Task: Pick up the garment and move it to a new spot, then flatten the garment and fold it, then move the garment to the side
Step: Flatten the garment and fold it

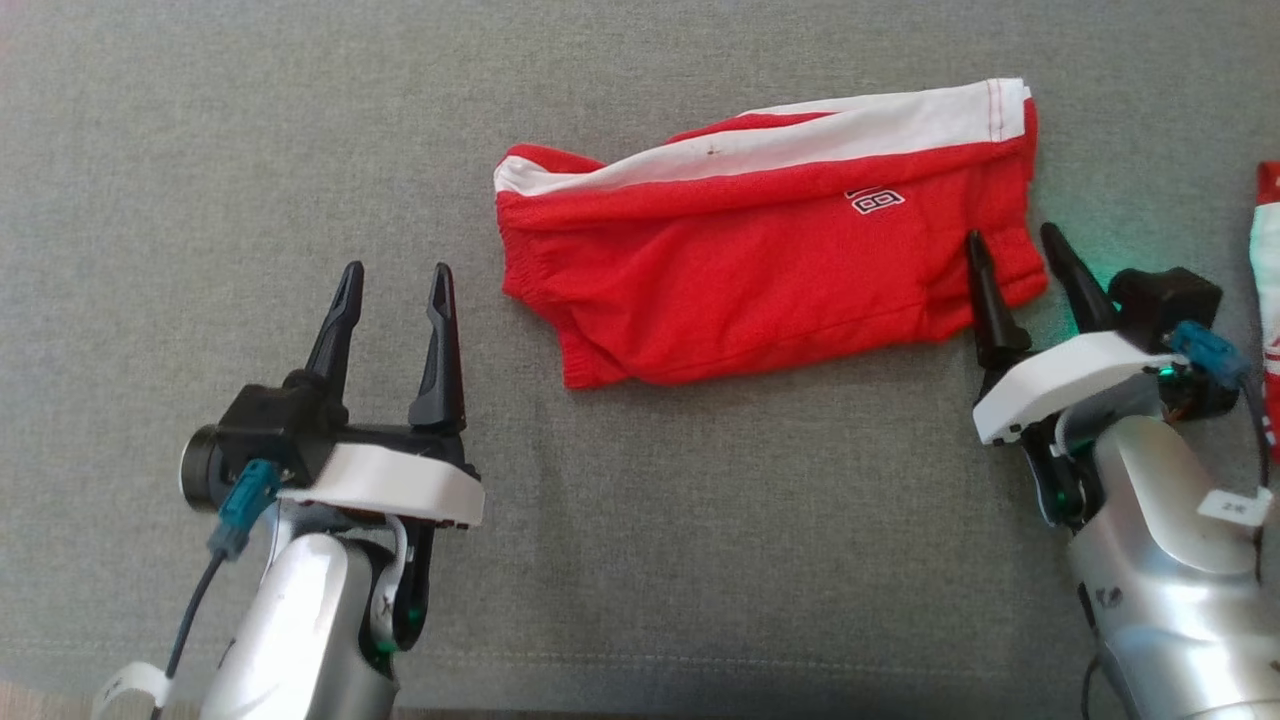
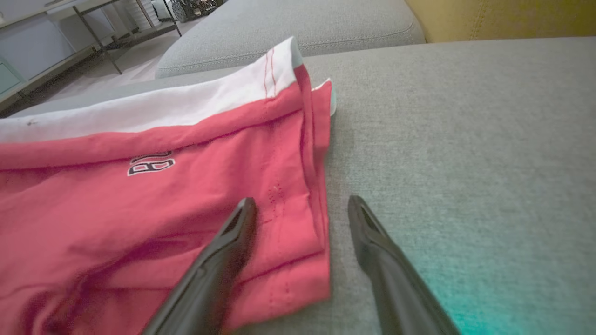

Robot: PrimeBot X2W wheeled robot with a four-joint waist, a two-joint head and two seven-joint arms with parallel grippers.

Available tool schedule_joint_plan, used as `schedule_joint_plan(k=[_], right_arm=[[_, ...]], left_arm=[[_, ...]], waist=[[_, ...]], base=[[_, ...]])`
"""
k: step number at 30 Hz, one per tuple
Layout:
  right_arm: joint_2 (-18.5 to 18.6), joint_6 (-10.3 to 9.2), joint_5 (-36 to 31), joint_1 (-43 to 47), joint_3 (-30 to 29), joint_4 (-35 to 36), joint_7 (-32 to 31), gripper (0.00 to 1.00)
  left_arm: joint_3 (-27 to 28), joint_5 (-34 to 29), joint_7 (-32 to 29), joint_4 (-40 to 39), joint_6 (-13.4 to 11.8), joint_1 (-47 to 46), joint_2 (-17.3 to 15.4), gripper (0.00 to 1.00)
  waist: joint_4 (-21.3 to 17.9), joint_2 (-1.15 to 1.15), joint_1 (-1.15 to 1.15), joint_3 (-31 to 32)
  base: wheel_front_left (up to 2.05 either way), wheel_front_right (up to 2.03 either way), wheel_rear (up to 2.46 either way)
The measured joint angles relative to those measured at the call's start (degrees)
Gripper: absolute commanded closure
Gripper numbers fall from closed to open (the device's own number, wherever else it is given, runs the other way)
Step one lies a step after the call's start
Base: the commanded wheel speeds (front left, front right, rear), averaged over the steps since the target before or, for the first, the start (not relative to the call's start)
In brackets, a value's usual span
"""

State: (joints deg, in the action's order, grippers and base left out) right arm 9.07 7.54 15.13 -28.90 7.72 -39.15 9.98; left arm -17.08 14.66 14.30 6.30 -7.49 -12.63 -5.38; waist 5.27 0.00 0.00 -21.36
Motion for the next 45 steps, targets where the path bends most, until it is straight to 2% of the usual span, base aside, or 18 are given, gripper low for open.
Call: schedule_joint_plan(k=[1,2,4,12,21,30,34,39,45], right_arm=[[-0.04,0.0,0.01,-0.19,0.05,-0.68,-0.54,0.0],[-0.11,0.0,0.0,-0.6,0.41,-1.21,-1.36,0.36],[-0.53,0.0,0.46,-1.37,1.13,-1.99,-1.97,1.0],[-1.94,0.0,2.41,0.04,3.1,-1.22,-1.55,1.0],[-3.32,0.0,4.05,11.51,-0.33,6.31,1.14,1.0],[-3.75,0.0,4.08,13.39,-1.16,11.51,-2.05,1.0],[-3.61,0.0,2.69,12.96,1.88,17.6,-5.61,1.0],[-3.22,0.0,1.4,9.06,9.49,24.31,-11.56,1.0],[-3.65,0.0,2.45,1.47,19.05,25.09,-15.15,1.0]], left_arm=[[0.08,-0.05,0.0,0.12,0.01,0.0,0.02,0.0],[0.21,-0.05,0.0,0.16,0.04,0.0,0.08,0.0],[0.64,-0.31,0.0,0.21,0.25,0.01,0.18,0.0],[1.31,-1.07,0.0,0.38,0.52,0.19,0.21,0.0],[2.68,-1.22,0.0,0.35,1.0,1.93,0.18,0.0],[2.81,-1.22,0.0,0.52,1.45,2.31,0.21,0.0],[2.63,-1.22,0.0,1.25,1.88,2.34,0.31,0.0],[2.19,-1.14,0.0,2.07,2.07,2.37,0.75,0.0],[1.08,-1.14,0.01,2.49,2.67,2.33,1.33,0.0]], waist=[[-0.07,0.0,0.0,0.03],[-0.2,0.0,0.0,0.1],[-0.59,0.0,0.0,0.26],[-2.36,0.0,0.0,1.26],[-3.91,0.0,0.0,2.83],[-4.43,0.0,0.0,3.57],[-3.86,0.0,0.0,4.58],[-2.45,0.0,0.0,5.49],[0.23,0.0,0.0,5.91]], base=[[0.0,0.0,0.0],[0.0,0.0,0.0],[0.0,0.0,0.0],[0.0,0.0,0.0],[0.0,0.0,0.0],[0.0,0.0,0.0],[0.0,0.0,0.0],[0.0,0.0,0.0],[0.0,0.0,0.0]])
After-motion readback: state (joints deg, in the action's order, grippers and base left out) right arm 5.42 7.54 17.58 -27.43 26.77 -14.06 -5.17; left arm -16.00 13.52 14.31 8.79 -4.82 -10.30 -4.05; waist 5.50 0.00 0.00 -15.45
